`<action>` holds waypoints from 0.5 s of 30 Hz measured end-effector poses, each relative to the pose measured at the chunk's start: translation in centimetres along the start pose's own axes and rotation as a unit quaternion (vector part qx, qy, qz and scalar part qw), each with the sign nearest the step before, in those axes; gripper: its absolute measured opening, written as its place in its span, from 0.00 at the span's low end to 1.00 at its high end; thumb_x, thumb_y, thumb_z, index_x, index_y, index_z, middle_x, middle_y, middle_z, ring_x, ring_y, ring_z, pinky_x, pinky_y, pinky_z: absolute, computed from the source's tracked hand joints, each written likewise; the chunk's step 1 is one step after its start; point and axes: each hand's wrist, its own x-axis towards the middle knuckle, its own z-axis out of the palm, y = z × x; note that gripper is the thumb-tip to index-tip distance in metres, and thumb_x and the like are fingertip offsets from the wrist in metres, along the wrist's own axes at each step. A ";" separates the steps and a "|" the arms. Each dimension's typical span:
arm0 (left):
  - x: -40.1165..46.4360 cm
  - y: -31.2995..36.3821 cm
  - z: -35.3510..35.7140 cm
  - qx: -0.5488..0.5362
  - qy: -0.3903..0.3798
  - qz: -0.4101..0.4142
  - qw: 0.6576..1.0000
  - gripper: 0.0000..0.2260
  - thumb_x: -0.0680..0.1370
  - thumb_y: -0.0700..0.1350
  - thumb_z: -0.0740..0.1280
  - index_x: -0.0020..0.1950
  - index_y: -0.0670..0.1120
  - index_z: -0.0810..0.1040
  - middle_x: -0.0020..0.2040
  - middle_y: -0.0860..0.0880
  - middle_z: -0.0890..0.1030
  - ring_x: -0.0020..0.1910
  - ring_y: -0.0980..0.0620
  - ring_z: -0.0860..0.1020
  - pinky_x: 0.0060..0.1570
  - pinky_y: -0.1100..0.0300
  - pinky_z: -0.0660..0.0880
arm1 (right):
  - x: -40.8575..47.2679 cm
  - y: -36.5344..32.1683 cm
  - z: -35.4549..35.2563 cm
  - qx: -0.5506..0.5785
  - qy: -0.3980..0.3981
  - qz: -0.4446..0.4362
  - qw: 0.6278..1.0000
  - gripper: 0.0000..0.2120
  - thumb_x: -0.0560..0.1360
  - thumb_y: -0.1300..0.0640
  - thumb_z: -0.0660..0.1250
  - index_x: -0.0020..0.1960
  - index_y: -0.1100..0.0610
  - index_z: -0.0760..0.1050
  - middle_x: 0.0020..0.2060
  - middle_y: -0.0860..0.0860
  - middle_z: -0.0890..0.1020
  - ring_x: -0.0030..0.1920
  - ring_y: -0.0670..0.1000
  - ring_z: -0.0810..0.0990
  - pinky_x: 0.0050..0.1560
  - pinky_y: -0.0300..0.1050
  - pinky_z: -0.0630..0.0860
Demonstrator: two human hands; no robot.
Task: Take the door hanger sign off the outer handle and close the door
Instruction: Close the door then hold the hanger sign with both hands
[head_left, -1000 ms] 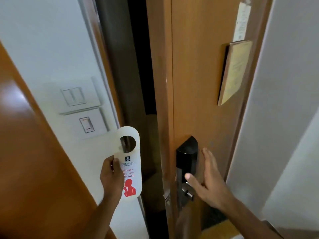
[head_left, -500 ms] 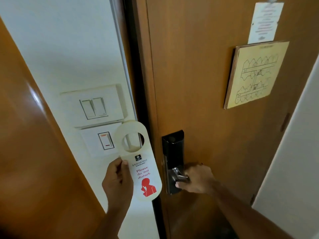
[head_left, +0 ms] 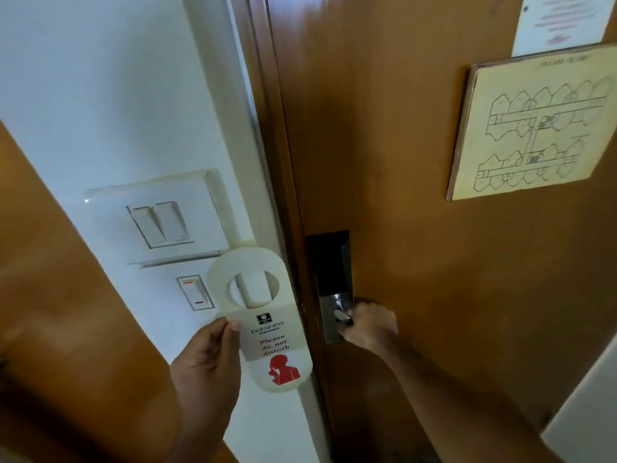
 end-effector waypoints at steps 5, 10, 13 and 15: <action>-0.1 -0.2 0.4 -0.040 0.030 0.020 0.999 0.08 0.76 0.49 0.69 0.47 0.62 0.85 0.46 0.57 0.88 0.47 0.58 0.85 0.44 0.69 0.80 | 1.9 -0.1 0.7 0.032 0.011 -0.004 0.999 0.20 0.77 0.42 0.67 0.32 0.49 0.66 0.27 0.44 0.72 0.27 0.42 0.71 0.26 0.38 0.64; -0.1 -0.1 0.6 -0.050 0.038 0.021 0.998 0.07 0.75 0.48 0.69 0.45 0.59 0.85 0.44 0.54 0.88 0.44 0.57 0.85 0.43 0.69 0.80 | 3.1 -0.2 0.1 0.028 0.001 -0.036 0.999 0.13 0.79 0.42 0.63 0.40 0.48 0.69 0.30 0.45 0.73 0.29 0.43 0.72 0.28 0.38 0.65; -0.2 0.2 0.7 -0.048 0.033 0.017 0.998 0.07 0.75 0.50 0.69 0.45 0.62 0.85 0.45 0.55 0.88 0.46 0.56 0.86 0.44 0.68 0.80 | 3.4 -0.3 -0.2 0.025 -0.013 -0.032 0.999 0.13 0.80 0.43 0.62 0.41 0.49 0.69 0.31 0.45 0.73 0.29 0.43 0.72 0.27 0.38 0.66; -0.1 0.1 0.6 -0.048 0.034 0.018 0.998 0.07 0.74 0.52 0.69 0.46 0.64 0.85 0.46 0.57 0.88 0.49 0.56 0.85 0.45 0.67 0.81 | 3.5 -0.6 -0.2 0.018 -0.010 -0.026 0.999 0.19 0.80 0.44 0.62 0.35 0.49 0.64 0.30 0.46 0.73 0.28 0.44 0.73 0.27 0.38 0.66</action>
